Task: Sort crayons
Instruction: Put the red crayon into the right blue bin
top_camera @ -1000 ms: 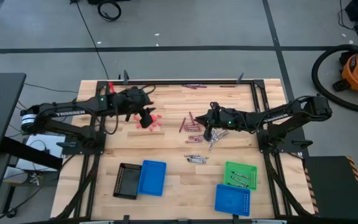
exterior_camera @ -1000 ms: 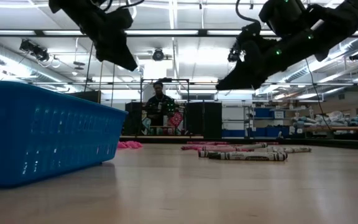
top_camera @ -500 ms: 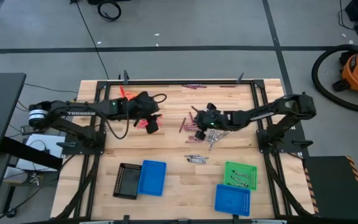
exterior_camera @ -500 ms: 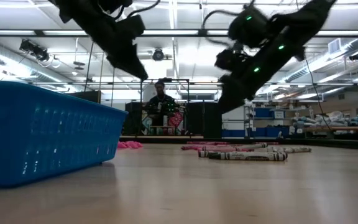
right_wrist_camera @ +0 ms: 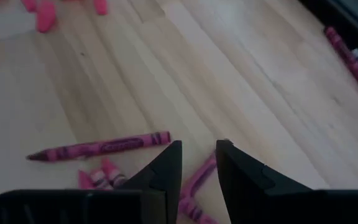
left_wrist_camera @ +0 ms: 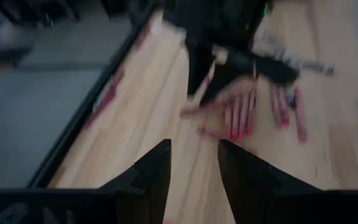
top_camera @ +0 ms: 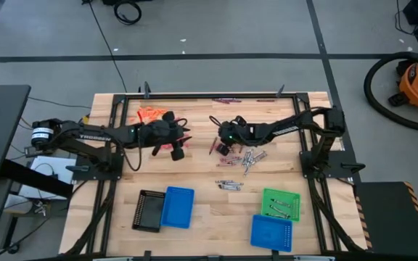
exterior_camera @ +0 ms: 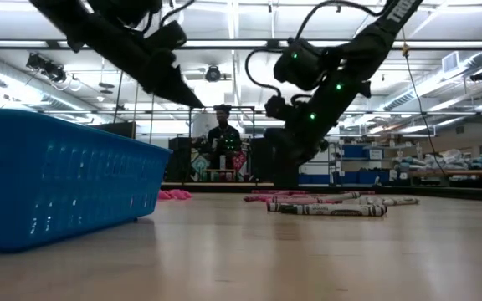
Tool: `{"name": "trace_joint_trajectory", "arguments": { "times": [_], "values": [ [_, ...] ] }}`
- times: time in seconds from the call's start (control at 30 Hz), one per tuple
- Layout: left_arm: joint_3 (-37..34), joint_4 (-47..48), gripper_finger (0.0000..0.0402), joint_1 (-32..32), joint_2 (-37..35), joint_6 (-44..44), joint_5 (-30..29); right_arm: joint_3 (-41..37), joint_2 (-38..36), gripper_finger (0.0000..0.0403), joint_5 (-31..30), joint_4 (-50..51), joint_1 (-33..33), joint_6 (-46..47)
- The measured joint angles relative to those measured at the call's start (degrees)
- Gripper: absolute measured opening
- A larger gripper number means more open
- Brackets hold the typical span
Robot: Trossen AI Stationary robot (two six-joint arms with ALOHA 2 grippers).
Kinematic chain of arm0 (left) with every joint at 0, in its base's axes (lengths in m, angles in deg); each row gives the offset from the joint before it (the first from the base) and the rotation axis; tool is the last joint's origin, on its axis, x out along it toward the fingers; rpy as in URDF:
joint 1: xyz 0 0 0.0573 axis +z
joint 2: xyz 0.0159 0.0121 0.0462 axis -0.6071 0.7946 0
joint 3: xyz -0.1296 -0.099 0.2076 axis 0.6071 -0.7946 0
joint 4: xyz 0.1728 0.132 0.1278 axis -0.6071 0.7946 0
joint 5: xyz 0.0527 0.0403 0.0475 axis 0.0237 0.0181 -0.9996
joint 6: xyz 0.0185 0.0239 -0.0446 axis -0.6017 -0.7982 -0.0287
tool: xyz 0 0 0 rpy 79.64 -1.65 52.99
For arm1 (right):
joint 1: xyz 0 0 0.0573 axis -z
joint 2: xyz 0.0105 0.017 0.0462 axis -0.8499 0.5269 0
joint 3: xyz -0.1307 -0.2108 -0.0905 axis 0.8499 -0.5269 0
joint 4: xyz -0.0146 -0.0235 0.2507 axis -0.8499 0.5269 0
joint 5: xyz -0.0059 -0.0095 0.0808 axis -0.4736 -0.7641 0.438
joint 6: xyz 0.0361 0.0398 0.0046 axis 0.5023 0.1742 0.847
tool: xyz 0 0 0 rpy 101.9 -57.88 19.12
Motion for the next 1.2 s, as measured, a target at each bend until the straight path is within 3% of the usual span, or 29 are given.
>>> {"name": "trace_joint_trajectory", "arguments": {
  "times": [0.33,0.67,0.87,1.2],
  "values": [
    [-7.98,-16.88,0.0142,0.31,-0.98,-4.97,-5.20,-0.04,0.39,0.0118,-5.03,-2.73,-2.82,-1.52],
    [-8.10,-14.08,0.0142,2.13,-0.84,-3.98,-5.71,-0.35,2.85,0.0129,-5.68,-3.03,-0.01,-1.13],
    [-8.10,-11.60,0.0142,2.13,-0.84,-3.38,-5.70,-1.76,2.83,0.0126,-0.98,-2.37,1.25,2.82],
    [-8.10,-11.63,0.0142,2.10,-0.84,-3.26,-5.60,-4.90,2.67,0.0104,0.74,-2.57,1.68,5.18]
  ]
}}
